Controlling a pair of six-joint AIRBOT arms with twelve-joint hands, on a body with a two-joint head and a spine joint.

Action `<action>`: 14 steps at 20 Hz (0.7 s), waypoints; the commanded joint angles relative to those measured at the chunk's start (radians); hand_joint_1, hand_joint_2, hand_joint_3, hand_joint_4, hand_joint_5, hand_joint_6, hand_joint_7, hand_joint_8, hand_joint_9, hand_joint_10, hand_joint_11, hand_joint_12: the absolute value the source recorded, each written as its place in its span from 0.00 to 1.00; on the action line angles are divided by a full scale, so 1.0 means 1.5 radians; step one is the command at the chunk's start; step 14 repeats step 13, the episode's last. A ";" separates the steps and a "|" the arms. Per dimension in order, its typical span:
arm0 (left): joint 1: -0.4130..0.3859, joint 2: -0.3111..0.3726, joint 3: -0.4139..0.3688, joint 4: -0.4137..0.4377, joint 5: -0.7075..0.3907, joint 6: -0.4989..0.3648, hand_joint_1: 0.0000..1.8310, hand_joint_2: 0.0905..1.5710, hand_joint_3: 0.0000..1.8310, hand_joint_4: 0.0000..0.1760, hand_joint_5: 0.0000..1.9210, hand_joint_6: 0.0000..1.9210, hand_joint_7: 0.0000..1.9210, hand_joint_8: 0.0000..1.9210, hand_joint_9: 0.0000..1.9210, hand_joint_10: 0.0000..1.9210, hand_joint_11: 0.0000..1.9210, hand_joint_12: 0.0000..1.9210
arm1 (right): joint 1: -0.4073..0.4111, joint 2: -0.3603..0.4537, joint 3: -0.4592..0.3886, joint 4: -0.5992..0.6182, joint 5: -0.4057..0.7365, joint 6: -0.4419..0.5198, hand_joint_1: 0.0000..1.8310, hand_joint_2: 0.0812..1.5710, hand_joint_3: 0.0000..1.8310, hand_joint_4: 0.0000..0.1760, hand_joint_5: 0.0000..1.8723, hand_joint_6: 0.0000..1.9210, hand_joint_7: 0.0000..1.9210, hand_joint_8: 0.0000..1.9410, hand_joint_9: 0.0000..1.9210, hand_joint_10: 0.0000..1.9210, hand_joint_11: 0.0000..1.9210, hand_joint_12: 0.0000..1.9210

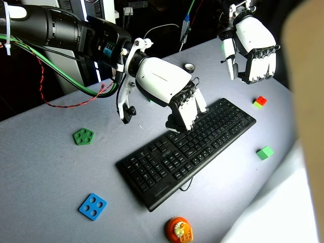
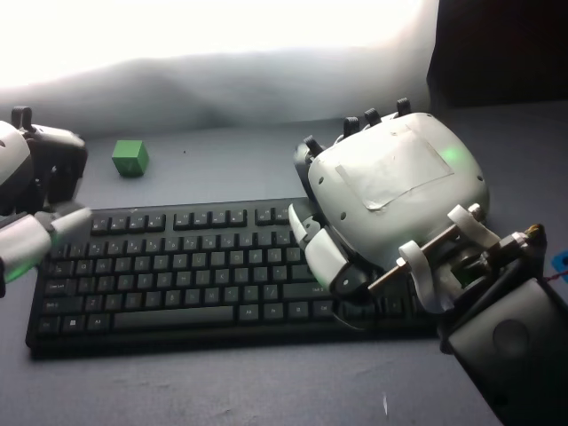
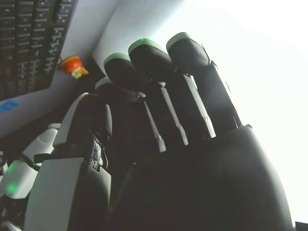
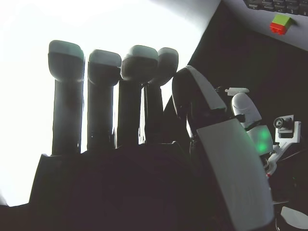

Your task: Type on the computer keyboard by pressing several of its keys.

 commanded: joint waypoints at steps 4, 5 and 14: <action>-0.010 0.008 0.008 0.018 0.072 0.001 0.43 0.88 0.00 0.37 0.28 0.90 0.44 0.80 0.40 0.89 0.28 1.00 | 0.003 0.004 -0.004 -0.065 0.040 -0.003 0.32 0.96 0.00 0.00 0.40 0.80 0.52 0.82 0.47 1.00 0.40 1.00; -0.010 0.008 0.009 0.017 0.073 0.001 0.42 0.88 0.00 0.39 0.28 0.90 0.44 0.81 0.40 0.90 0.28 1.00 | 0.003 0.005 -0.004 -0.065 0.040 -0.003 0.28 0.97 0.00 0.00 0.44 0.71 0.52 0.80 0.46 1.00 0.39 1.00; -0.017 0.014 0.017 0.006 0.072 0.001 0.49 0.86 0.00 0.00 0.31 0.85 0.43 0.78 0.40 0.87 0.28 1.00 | 0.005 0.007 -0.004 -0.065 0.040 -0.003 0.49 0.87 0.00 0.00 0.32 0.85 0.47 0.72 0.39 0.87 0.31 1.00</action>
